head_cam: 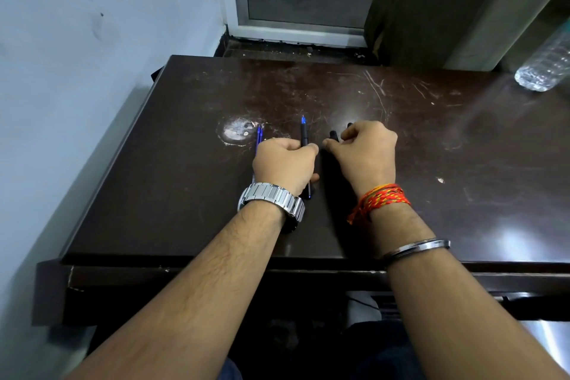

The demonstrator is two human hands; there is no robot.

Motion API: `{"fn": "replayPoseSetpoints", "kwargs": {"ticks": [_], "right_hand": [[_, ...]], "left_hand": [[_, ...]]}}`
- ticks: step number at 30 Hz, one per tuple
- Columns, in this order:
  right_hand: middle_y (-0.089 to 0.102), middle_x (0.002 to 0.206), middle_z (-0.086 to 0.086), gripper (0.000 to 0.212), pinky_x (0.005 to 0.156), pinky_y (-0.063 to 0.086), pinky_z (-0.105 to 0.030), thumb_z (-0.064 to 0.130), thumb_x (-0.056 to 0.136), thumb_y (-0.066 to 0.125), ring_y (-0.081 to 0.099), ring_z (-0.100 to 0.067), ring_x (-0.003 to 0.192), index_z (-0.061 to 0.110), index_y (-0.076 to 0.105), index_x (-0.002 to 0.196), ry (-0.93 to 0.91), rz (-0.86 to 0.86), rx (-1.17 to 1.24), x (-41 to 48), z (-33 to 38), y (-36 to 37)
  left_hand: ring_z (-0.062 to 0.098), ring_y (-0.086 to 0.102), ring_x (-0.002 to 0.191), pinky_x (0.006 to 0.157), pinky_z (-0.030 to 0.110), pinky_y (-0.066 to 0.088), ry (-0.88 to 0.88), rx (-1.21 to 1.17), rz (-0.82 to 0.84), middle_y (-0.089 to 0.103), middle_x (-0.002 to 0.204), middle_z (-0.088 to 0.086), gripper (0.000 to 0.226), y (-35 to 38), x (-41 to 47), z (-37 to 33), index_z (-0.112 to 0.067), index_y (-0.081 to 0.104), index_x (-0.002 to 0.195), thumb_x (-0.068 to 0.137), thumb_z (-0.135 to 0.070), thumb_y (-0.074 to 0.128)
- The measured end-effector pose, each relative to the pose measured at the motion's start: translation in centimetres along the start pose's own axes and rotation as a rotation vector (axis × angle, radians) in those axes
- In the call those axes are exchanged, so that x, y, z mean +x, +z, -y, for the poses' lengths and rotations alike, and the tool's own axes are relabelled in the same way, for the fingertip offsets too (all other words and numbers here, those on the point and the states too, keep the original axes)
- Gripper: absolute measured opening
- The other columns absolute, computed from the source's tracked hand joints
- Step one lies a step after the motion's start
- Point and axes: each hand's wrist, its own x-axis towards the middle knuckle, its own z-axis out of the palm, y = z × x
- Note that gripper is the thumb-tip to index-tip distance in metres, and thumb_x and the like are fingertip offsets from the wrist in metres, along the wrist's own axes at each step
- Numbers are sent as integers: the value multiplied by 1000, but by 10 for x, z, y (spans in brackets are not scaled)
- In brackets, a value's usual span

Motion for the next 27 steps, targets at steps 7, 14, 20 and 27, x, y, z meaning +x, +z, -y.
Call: {"fn": "replayPoseSetpoints", "kwargs": {"ticks": [7, 14, 20, 27], "right_hand": [[66, 81, -10, 30, 68, 51, -30, 34, 67, 78, 64, -27, 78, 9, 61, 72, 53, 48, -74, 1, -1, -6], [63, 100, -12, 33, 68, 43, -25, 22, 68, 79, 53, -19, 84, 7, 66, 95, 54, 197, -80, -3, 0, -14], [64, 109, -11, 33, 69, 45, -24, 9, 74, 75, 56, -18, 88, 11, 70, 107, 85, 270, -82, 2, 1, -21], [62, 105, -7, 34, 73, 45, -25, 12, 74, 72, 54, -18, 91, 10, 69, 108, 38, 212, -85, 0, 1, -23]], "left_hand": [[20, 73, 54, 66, 45, 64, 40, 71, 44, 68, 49, -4, 23, -2, -5, -4, -43, 71, 56, 71, -28, 78], [26, 75, 64, 70, 48, 62, 59, 116, 52, 72, 56, 1, 14, -4, -9, -6, -49, 69, 58, 63, -37, 74], [24, 75, 64, 70, 47, 63, 82, 117, 56, 71, 54, -1, 25, -4, -6, -3, -48, 70, 59, 73, -29, 77], [19, 74, 62, 67, 43, 63, 133, 163, 68, 71, 55, -12, 35, -3, -2, -1, -52, 68, 53, 75, -28, 81]]}}
